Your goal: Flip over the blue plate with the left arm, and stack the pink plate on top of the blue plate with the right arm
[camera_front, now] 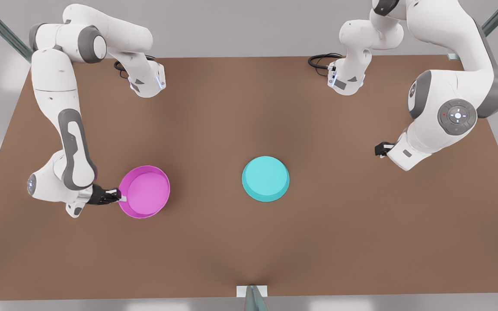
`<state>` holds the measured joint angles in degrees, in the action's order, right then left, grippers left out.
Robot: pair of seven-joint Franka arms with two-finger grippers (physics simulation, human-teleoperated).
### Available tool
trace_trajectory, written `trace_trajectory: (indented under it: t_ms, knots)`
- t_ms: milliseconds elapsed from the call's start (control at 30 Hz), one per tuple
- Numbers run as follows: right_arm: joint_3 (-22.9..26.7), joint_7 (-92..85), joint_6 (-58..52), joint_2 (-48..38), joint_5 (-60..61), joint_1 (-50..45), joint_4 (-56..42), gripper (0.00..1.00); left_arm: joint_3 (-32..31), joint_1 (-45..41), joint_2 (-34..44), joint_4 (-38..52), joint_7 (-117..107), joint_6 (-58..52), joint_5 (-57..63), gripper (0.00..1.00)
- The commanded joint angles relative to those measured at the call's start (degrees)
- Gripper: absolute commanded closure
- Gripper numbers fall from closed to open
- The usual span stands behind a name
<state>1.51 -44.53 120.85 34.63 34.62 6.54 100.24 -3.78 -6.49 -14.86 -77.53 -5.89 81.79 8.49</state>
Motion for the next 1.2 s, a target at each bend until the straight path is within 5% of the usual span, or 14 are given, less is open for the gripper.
trace_trajectory:
  t_ms: [0,467,1167]
  knots:
    - [-0.01,0.23,0.08,0.0,-0.25,-0.22,-0.04,0.79,0.0,-0.01,0.0,0.01,0.0,0.04,0.39,0.0]
    - [0.42,10.16,1.23,-4.83,3.26,-12.17,1.19,0.79,0.44,0.16,-0.26,-0.26,0.0,1.62,0.82,0.0]
    - [2.45,32.22,17.66,-5.8,11.08,-39.68,4.44,0.79,3.78,0.95,1.94,-0.17,1.05,3.2,-2.51,0.0]
